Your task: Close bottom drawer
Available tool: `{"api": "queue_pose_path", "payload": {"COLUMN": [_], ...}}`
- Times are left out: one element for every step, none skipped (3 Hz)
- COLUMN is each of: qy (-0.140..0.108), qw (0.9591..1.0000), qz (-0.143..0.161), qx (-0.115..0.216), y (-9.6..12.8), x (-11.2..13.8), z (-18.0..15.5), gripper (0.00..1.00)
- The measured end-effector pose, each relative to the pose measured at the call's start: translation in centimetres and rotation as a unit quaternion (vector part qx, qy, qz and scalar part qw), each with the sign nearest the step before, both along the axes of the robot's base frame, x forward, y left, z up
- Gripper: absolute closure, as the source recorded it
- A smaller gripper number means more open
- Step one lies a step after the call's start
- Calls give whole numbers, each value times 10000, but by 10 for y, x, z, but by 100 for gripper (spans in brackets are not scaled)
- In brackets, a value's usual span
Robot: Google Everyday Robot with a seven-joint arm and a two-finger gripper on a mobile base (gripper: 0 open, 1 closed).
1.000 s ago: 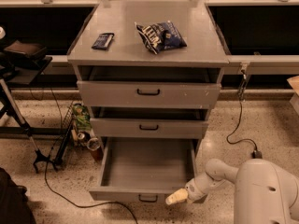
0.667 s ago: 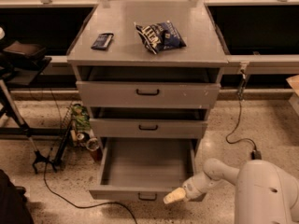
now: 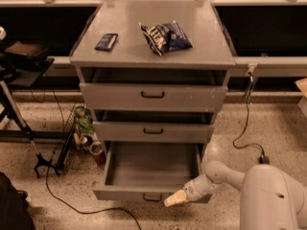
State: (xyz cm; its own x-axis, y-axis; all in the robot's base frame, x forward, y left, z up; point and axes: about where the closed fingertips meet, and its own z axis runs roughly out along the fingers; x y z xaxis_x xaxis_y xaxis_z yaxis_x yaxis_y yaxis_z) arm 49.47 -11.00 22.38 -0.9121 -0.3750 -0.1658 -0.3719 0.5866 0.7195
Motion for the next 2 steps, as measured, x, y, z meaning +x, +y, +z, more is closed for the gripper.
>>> {"api": "queue_pose_path", "payload": {"qy": [-1, -312], "qw": [10000, 9993], "qz": [1, 144], "qx": [1, 169], "y": [0, 24], "x": [0, 21], "z": [0, 2], "gripper": [0, 0]}}
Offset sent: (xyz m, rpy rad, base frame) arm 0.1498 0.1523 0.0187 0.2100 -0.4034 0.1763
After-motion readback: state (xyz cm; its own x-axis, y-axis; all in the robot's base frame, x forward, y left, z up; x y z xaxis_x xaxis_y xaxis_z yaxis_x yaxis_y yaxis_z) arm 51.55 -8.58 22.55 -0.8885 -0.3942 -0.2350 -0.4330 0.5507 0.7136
